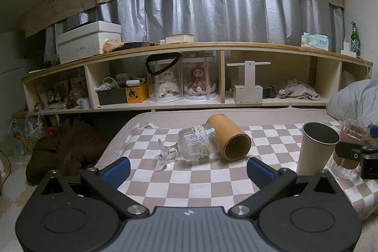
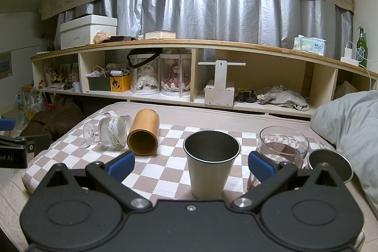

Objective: Flip cup upright

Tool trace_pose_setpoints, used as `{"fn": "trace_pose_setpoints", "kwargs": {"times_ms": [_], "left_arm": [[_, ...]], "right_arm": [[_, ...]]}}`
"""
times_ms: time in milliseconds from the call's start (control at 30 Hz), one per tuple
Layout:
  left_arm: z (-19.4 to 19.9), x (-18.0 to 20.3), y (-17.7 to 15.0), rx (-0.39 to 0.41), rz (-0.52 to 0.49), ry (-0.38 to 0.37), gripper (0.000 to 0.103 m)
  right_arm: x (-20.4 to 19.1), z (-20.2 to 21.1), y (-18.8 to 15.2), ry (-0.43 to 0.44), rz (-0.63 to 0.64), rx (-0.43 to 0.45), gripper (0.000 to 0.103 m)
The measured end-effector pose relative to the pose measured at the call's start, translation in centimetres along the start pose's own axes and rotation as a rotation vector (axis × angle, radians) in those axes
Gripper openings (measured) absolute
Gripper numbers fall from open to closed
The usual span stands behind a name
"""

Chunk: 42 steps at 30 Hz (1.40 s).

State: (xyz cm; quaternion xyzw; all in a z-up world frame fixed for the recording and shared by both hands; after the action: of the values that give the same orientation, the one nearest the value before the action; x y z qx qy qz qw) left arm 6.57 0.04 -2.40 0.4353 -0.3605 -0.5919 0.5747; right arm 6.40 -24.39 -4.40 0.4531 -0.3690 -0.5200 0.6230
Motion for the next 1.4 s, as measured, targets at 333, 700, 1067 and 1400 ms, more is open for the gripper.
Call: {"fn": "trace_pose_setpoints", "kwargs": {"times_ms": [333,700,1067,1400], "left_arm": [[0.00,-0.03,0.01,0.001,0.001,-0.002,0.103],[0.24,-0.54,0.18,0.002,0.000,0.001,0.103],[0.24,-0.53,0.15,0.003,0.002,0.000,0.103],[0.23,-0.50,0.14,0.003,0.001,0.000,0.103]], "right_arm": [[0.00,-0.04,-0.01,0.000,0.001,-0.001,0.103],[0.10,-0.25,-0.29,0.001,0.003,-0.003,0.103],[-0.02,-0.11,-0.10,0.001,0.003,-0.005,0.103],[0.16,-0.23,-0.25,0.000,0.002,-0.006,0.103]]}}
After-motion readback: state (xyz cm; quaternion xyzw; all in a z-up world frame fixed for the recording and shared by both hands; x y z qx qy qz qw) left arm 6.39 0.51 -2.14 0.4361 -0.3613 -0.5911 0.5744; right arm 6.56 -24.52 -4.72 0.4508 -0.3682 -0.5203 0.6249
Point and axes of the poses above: each gripper's, at about its wrist camera, not at the fingertips, and z roughly against the way its jaws point, x to its right, y to its top, the point moved 7 cm from there along -z, roughly the way its jaws point, and after that the axes turned 4 degrees about y, right-handed, at the moved point
